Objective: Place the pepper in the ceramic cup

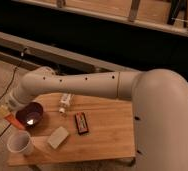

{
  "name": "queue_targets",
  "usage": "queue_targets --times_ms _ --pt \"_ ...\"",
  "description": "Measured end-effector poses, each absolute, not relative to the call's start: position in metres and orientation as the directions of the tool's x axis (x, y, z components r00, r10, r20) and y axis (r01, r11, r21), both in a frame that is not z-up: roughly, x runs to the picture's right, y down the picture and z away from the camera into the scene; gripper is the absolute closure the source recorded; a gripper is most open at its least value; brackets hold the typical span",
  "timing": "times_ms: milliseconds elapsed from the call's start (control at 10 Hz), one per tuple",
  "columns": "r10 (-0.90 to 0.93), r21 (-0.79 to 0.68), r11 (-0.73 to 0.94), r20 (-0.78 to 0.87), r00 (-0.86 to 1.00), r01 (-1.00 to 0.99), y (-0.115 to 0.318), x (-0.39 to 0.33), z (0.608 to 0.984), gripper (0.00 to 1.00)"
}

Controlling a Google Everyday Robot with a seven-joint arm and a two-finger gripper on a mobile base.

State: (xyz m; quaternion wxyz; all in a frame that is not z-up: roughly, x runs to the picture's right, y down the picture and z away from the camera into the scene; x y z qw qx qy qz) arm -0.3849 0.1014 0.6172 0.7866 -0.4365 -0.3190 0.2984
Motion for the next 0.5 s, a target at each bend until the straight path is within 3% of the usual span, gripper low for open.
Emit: queue_targets --times_ms 500 --pt "0.714 -0.881 0.450 0.256 0.651 -0.147 0.113 -0.400 0.604 1.00"
